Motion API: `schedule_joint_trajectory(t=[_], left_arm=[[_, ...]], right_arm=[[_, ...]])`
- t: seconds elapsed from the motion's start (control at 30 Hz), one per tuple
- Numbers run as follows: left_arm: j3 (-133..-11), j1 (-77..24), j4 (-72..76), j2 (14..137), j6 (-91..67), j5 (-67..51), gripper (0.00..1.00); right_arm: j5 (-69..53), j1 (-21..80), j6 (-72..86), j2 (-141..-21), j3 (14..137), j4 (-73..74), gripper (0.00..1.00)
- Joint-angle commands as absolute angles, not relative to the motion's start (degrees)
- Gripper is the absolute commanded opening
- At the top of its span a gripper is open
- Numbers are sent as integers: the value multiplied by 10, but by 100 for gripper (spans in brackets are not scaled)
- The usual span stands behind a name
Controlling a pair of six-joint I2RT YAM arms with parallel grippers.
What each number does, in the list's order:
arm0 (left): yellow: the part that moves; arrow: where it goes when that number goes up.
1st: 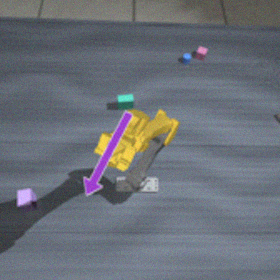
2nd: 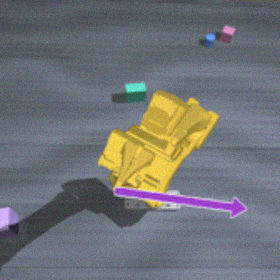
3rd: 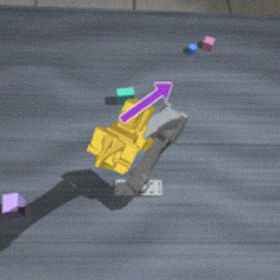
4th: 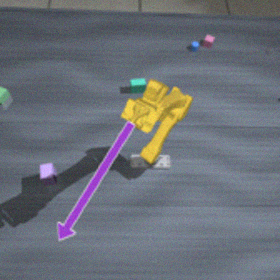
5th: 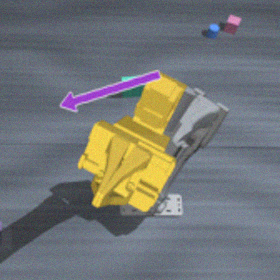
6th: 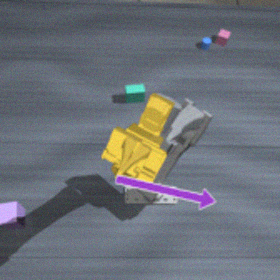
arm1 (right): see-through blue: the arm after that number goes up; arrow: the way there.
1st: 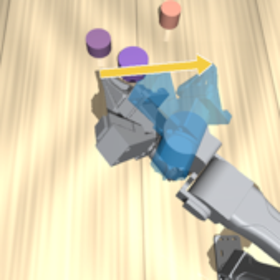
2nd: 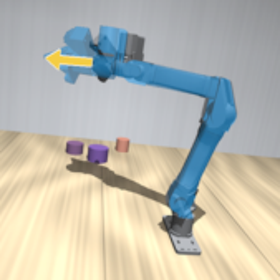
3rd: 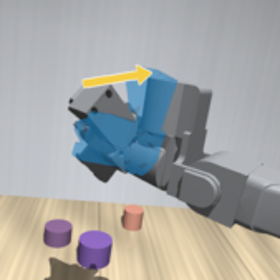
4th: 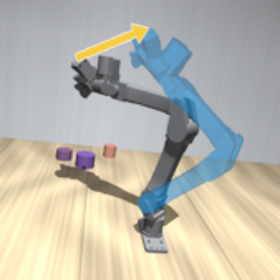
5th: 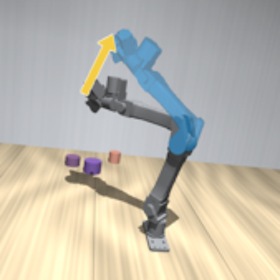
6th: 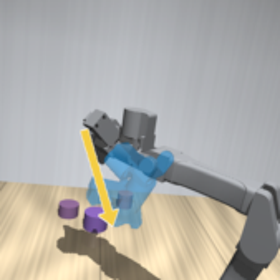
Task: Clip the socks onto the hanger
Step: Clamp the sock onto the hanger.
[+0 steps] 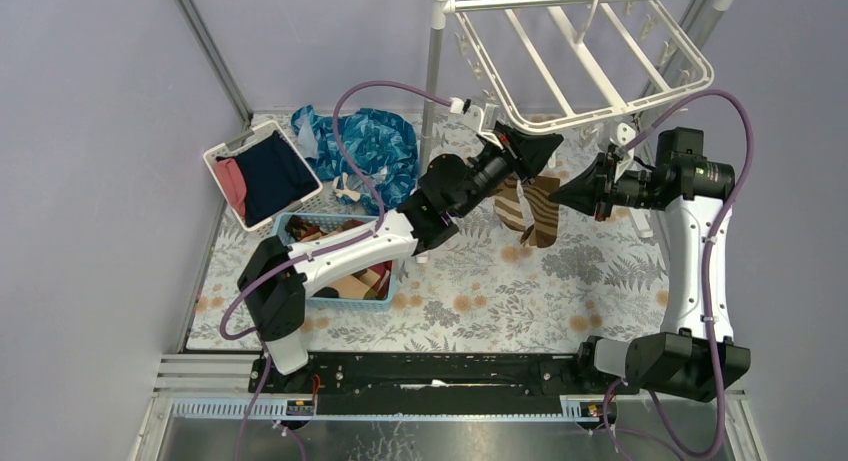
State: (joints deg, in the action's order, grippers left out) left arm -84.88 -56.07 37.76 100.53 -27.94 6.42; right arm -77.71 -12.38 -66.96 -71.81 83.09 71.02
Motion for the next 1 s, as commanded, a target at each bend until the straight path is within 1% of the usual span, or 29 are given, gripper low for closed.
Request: schedule_joint_trajectory(t=[0.0, 0.23, 0.33, 0.47, 0.6, 0.67, 0.77, 0.97], left_arm=[[-835, -553, 404, 985, -282, 48, 13], [-827, -549, 413, 979, -291, 32, 13], [-820, -544, 424, 978, -302, 21, 13], [-811, -540, 436, 975, -316, 10, 13], [-807, -537, 441, 973, -323, 3, 13], [-805, -534, 445, 972, -328, 3, 13], [-801, -532, 451, 973, -334, 3, 13], [-799, -528, 460, 975, -343, -13, 13]], right_arm=[[-825, -116, -741, -729, 865, 811, 0], [-860, -116, -708, -726, 864, 799, 0], [-881, -116, -646, -719, 848, 744, 0], [-912, -116, -480, -694, 790, 574, 0], [-924, -116, -267, -659, 725, 341, 0], [-924, -116, -206, -649, 701, 269, 0], [-931, -116, -198, -647, 699, 260, 0], [-941, -116, -272, -660, 735, 355, 0]])
